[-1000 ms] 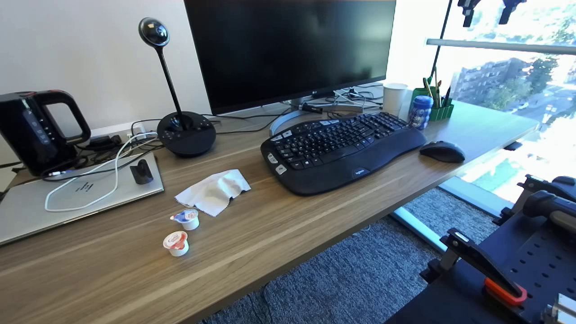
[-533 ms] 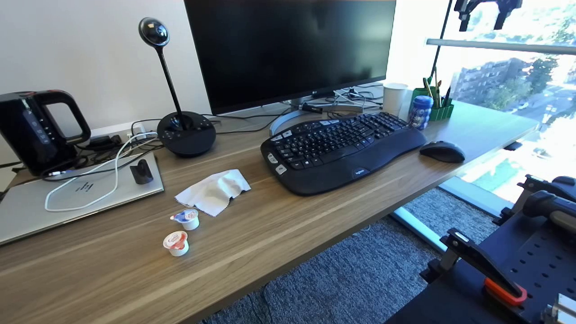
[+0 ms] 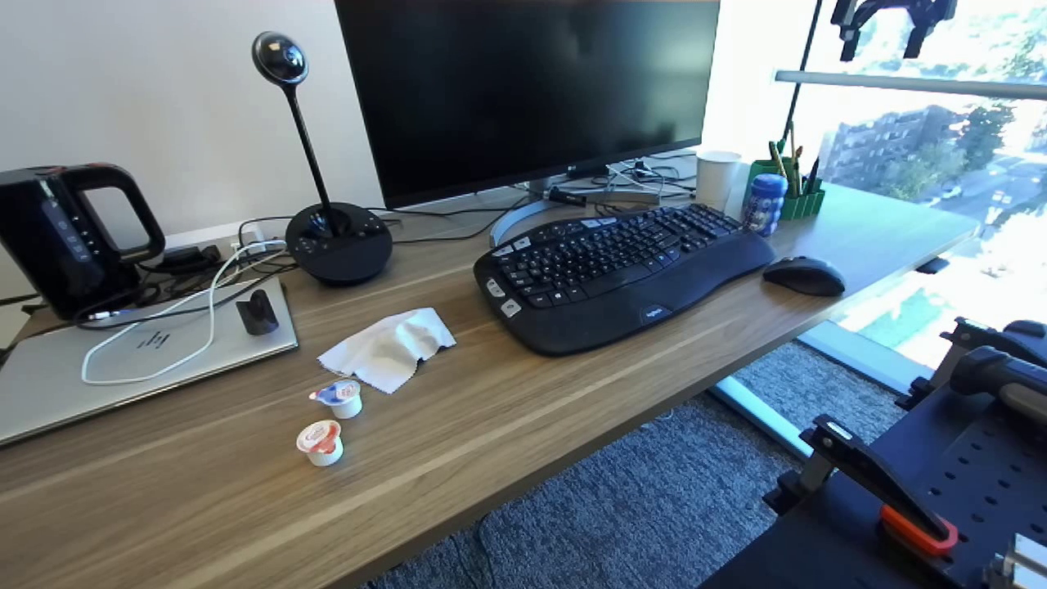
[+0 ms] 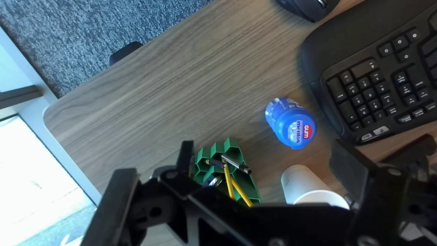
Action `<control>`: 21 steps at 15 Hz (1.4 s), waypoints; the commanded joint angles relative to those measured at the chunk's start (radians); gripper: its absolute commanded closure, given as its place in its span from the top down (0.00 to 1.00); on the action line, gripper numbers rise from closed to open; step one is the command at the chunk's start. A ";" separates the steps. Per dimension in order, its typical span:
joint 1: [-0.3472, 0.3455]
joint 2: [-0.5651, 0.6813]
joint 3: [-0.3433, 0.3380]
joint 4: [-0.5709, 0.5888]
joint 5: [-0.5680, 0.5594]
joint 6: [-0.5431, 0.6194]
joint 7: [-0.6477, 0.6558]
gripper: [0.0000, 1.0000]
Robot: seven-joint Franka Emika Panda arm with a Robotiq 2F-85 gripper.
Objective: Move the blue bottle to the left
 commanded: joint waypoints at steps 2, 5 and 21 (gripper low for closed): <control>0.001 0.004 0.003 0.011 0.002 0.004 0.009 1.00; 0.023 0.020 0.003 0.023 -0.019 0.007 0.029 1.00; 0.026 0.131 0.000 0.013 -0.095 0.028 -0.007 1.00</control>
